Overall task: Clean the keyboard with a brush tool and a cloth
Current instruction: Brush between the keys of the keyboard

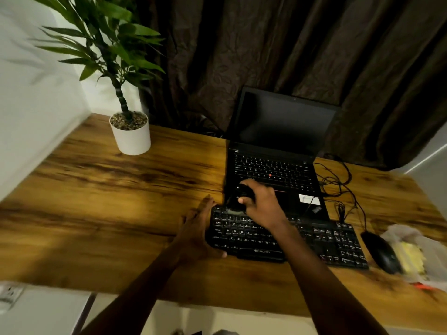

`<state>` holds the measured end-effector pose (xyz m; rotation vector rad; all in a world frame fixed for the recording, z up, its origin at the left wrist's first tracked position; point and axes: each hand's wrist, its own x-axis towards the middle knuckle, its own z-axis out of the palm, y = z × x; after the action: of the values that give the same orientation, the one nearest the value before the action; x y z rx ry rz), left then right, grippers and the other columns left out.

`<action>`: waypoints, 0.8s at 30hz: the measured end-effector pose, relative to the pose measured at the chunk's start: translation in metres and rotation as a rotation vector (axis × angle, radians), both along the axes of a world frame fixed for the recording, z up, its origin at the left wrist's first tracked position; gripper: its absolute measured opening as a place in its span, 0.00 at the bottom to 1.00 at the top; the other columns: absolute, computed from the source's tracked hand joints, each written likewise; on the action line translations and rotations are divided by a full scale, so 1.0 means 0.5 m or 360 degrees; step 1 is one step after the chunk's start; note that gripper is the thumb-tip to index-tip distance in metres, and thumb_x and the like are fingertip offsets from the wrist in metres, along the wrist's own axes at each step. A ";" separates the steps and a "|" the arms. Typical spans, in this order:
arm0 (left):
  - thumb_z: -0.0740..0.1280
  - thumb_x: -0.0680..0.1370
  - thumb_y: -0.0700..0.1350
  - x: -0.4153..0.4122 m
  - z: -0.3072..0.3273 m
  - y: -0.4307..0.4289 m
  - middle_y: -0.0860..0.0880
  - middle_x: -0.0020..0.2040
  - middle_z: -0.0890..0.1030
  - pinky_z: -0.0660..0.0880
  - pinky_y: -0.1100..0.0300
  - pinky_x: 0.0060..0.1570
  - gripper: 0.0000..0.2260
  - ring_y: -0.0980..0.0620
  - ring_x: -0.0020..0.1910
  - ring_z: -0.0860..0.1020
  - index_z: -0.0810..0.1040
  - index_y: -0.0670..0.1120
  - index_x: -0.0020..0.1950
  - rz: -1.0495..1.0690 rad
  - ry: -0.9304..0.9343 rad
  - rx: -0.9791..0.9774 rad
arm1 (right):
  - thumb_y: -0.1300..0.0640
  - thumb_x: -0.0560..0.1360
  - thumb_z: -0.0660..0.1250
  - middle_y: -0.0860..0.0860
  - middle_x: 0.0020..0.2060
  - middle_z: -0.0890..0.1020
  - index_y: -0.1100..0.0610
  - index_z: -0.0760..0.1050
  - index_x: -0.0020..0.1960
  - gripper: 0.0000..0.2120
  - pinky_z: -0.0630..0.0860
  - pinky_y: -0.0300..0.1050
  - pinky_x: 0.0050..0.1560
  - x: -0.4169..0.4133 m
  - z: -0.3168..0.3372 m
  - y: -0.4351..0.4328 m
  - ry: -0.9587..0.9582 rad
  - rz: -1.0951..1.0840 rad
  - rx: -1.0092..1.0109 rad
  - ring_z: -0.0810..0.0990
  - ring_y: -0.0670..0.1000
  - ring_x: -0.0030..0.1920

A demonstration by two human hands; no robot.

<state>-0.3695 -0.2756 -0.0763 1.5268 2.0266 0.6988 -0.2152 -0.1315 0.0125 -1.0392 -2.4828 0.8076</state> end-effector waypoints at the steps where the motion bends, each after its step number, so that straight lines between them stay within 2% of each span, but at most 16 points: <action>1: 0.77 0.53 0.71 -0.001 0.000 0.001 0.58 0.80 0.54 0.57 0.42 0.69 0.66 0.48 0.74 0.59 0.39 0.60 0.79 0.0005 -0.0001 0.0001 | 0.63 0.75 0.72 0.51 0.50 0.81 0.54 0.75 0.64 0.19 0.76 0.30 0.45 -0.004 0.001 0.000 0.0025 -0.0004 -0.0018 0.81 0.47 0.49; 5: 0.78 0.53 0.69 -0.002 0.002 0.001 0.58 0.80 0.53 0.57 0.44 0.69 0.65 0.48 0.73 0.59 0.41 0.60 0.79 0.0005 -0.0016 0.0008 | 0.62 0.76 0.71 0.49 0.50 0.78 0.53 0.74 0.65 0.19 0.76 0.34 0.43 0.012 0.006 0.009 -0.0093 0.0002 0.0060 0.77 0.41 0.46; 8: 0.77 0.52 0.70 0.000 0.005 0.000 0.57 0.80 0.55 0.58 0.45 0.68 0.66 0.48 0.72 0.60 0.40 0.60 0.79 0.0002 -0.0037 0.0008 | 0.62 0.75 0.71 0.54 0.53 0.79 0.50 0.72 0.66 0.22 0.81 0.46 0.49 0.004 0.004 0.016 -0.0180 0.0026 0.0158 0.80 0.49 0.50; 9: 0.77 0.52 0.71 0.001 0.005 0.000 0.58 0.79 0.57 0.58 0.45 0.67 0.67 0.49 0.72 0.61 0.39 0.59 0.79 0.0008 -0.0040 0.0010 | 0.62 0.75 0.72 0.55 0.52 0.79 0.50 0.73 0.66 0.22 0.81 0.47 0.49 -0.007 0.003 0.011 -0.0181 0.0049 0.0153 0.80 0.50 0.50; 14: 0.70 0.49 0.79 0.005 0.004 -0.003 0.59 0.77 0.58 0.58 0.46 0.66 0.73 0.49 0.70 0.63 0.35 0.50 0.80 0.0030 -0.0019 -0.0006 | 0.62 0.75 0.71 0.53 0.50 0.81 0.50 0.74 0.63 0.18 0.82 0.43 0.45 -0.055 -0.007 -0.013 -0.0011 0.0147 -0.0016 0.82 0.49 0.48; 16: 0.73 0.50 0.77 0.005 0.005 -0.002 0.58 0.77 0.59 0.58 0.46 0.67 0.73 0.49 0.70 0.63 0.34 0.50 0.80 0.0031 -0.0021 0.0004 | 0.62 0.76 0.71 0.52 0.50 0.82 0.51 0.75 0.63 0.18 0.82 0.41 0.45 -0.049 -0.004 -0.008 0.0008 0.0119 -0.0038 0.82 0.48 0.48; 20: 0.75 0.51 0.75 0.003 0.010 -0.002 0.55 0.77 0.60 0.59 0.44 0.68 0.69 0.47 0.70 0.63 0.38 0.54 0.79 0.0018 -0.0011 0.0004 | 0.63 0.75 0.71 0.53 0.50 0.81 0.50 0.72 0.65 0.21 0.83 0.49 0.47 -0.029 0.005 0.006 -0.0182 0.0132 0.0121 0.81 0.50 0.48; 22: 0.76 0.52 0.73 0.005 0.016 -0.005 0.55 0.77 0.61 0.58 0.43 0.69 0.69 0.47 0.71 0.62 0.35 0.55 0.79 0.0012 -0.0027 0.0010 | 0.62 0.74 0.71 0.55 0.51 0.80 0.49 0.72 0.65 0.22 0.82 0.50 0.49 -0.040 0.005 -0.005 -0.0198 0.0167 0.0198 0.81 0.52 0.50; 24: 0.79 0.54 0.69 0.007 0.019 -0.006 0.50 0.76 0.63 0.57 0.41 0.70 0.69 0.46 0.72 0.61 0.31 0.57 0.77 0.0028 -0.0059 -0.0014 | 0.61 0.74 0.72 0.54 0.50 0.81 0.48 0.73 0.63 0.20 0.82 0.50 0.48 -0.057 -0.001 -0.025 -0.0129 0.0236 0.0119 0.81 0.52 0.49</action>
<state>-0.3657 -0.2785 -0.0666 1.4823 2.0154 0.7185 -0.2437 -0.1439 0.0120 -0.8875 -2.6620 0.7221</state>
